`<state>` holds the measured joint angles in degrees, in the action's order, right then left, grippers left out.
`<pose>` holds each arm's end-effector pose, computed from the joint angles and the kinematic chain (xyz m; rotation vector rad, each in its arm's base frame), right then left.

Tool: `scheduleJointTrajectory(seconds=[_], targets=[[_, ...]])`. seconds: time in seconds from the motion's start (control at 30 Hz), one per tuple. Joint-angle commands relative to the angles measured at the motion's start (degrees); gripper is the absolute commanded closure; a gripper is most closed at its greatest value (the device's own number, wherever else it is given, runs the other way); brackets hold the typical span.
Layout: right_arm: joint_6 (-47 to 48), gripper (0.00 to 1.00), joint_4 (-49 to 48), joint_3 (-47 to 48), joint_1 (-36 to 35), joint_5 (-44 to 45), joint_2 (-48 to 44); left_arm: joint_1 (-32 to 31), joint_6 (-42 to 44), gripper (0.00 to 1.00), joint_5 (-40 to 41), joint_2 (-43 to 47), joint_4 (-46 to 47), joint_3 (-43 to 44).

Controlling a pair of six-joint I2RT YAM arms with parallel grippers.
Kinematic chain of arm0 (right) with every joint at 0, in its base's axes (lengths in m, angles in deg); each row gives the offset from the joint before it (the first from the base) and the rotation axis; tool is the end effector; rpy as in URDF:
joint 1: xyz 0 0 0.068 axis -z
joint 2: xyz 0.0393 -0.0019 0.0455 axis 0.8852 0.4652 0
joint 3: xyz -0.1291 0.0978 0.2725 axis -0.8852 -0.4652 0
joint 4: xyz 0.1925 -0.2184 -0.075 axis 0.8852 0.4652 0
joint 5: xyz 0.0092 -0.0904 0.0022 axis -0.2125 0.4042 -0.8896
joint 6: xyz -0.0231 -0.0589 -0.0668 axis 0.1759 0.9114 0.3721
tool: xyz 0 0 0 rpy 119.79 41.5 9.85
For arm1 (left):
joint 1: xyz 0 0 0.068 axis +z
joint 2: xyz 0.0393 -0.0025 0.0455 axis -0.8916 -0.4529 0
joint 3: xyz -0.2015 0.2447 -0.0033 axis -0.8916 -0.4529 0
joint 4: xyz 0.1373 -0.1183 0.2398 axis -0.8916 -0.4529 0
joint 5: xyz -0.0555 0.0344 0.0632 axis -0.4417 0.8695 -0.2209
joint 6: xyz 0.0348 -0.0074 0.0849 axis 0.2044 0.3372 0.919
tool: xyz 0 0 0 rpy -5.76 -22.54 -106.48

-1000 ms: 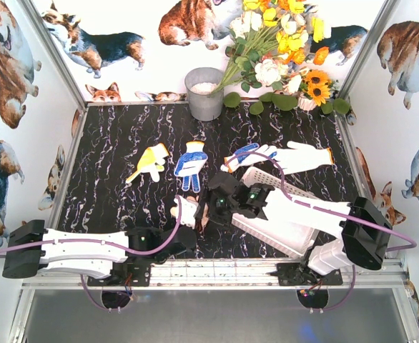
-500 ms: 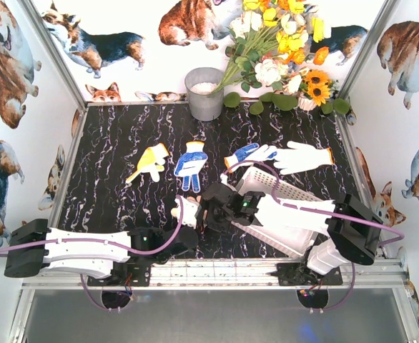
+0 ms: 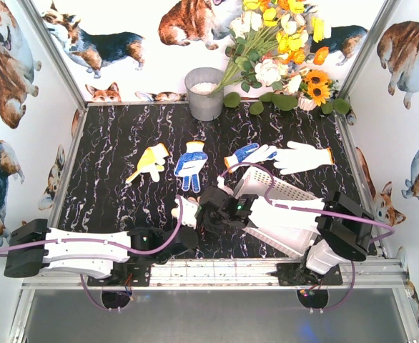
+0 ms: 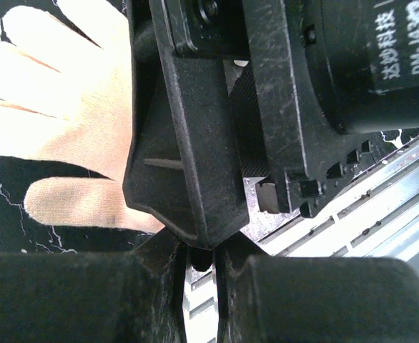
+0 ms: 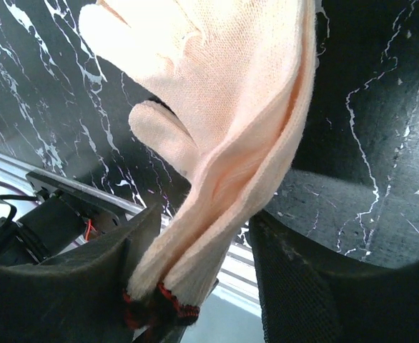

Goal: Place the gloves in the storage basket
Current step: Pick up the glove from the center of the board.

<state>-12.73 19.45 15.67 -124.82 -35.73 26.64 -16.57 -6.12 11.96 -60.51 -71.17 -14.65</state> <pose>0.1648 0.3182 0.1631 0.2747 2.8228 0.7677 0.0864 -0.2324 0.1810 0.3417 2.2379 -0.5891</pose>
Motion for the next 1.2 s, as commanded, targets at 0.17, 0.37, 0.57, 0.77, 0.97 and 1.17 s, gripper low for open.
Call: scheduleJointTrajectory(seconds=[0.17, 0.37, 0.57, 0.77, 0.97, 1.17], targets=[[-0.1, 0.59, -0.3, 0.6, -1.3, 2.9, 1.3, 0.3, -1.1, 1.0, 1.2, 1.1, 2.9, 2.0], [0.4, 0.84, -0.3, 1.0, -1.3, 3.7, 1.2, 0.3, -0.8, 1.0, 1.0, 1.5, 3.0, 2.3], [3.5, 1.0, 1.6, 3.7, -0.7, 4.9, 1.1, 0.6, -0.5, 0.63, 1.8, 3.7, -0.7, 3.1], [7.7, 1.0, 2.6, 5.3, 3.3, 1.0, 0.9, 1.3, 0.5, 0.31, 3.4, 9.6, -6.5, 3.3], [12.6, 1.0, 6.7, 7.5, 8.3, -5.0, 0.0, 6.0, 0.5, 0.05, 4.2, 16.1, -15.8, 4.2], [17.5, 1.0, 11.0, 10.1, 13.4, -12.5, -1.8, 16.9, 6.3, 0.0, -1.9, 20.2, -21.3, 7.4]])
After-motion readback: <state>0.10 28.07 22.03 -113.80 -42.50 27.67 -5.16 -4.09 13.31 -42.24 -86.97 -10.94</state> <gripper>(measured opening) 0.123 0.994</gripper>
